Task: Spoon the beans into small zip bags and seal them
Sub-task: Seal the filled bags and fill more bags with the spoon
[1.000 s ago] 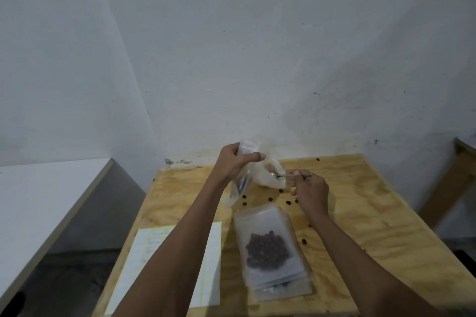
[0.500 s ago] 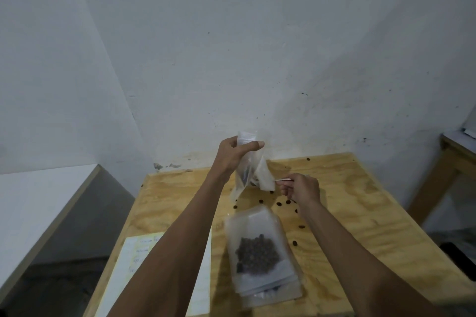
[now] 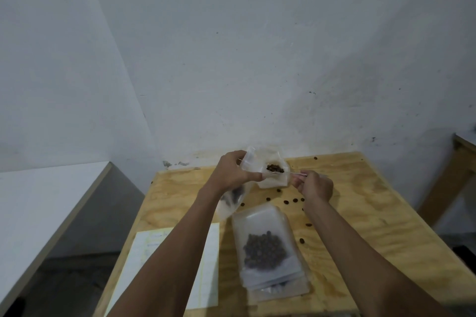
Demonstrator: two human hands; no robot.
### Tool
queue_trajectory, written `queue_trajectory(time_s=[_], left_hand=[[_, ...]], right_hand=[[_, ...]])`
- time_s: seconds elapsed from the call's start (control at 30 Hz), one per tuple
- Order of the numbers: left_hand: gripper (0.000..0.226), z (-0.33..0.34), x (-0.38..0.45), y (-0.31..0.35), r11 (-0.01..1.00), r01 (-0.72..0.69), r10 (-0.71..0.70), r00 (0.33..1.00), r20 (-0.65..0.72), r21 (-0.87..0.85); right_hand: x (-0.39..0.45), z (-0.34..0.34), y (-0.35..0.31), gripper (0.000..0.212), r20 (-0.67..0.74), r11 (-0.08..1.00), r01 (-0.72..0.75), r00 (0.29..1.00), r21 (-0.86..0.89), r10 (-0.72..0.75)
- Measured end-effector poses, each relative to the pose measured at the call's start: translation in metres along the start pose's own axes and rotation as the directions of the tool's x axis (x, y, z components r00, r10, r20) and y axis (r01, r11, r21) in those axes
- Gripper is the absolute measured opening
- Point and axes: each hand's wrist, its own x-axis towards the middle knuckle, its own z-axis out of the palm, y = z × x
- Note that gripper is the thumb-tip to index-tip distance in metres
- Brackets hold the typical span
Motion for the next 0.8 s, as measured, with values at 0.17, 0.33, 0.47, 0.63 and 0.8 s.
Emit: queue_trajectory(time_s=[0.17, 0.33, 0.47, 0.63, 0.8], left_hand=[[0.055, 0.0, -0.008, -0.01, 0.998, 0.015, -0.014, 1.0, -0.011, 0.059], [0.052, 0.001, -0.011, -0.012, 0.998, 0.032, -0.032, 0.999, -0.012, 0.047], [0.053, 0.003, -0.013, -0.012, 0.998, 0.04, -0.04, 0.999, -0.011, 0.044], [0.067, 0.008, -0.016, -0.011, 0.998, 0.035, -0.033, 0.998, -0.045, 0.047], [0.068, 0.013, -0.015, -0.013, 0.998, 0.026, -0.022, 0.998, -0.064, 0.063]], right_hand=[[-0.004, -0.002, -0.003, 0.018, -0.029, 0.999, 0.026, 0.999, 0.035, -0.025], [-0.004, -0.006, -0.003, 0.019, 0.013, 0.997, 0.075, 0.997, -0.01, -0.075], [-0.006, -0.005, -0.01, 0.021, 0.082, 0.985, 0.165, 0.984, -0.043, -0.161], [-0.019, 0.003, -0.027, 0.021, 0.162, 0.95, 0.308, 0.941, -0.048, -0.297], [-0.032, 0.01, -0.037, 0.024, 0.308, 0.884, 0.449, 0.866, -0.129, -0.394]])
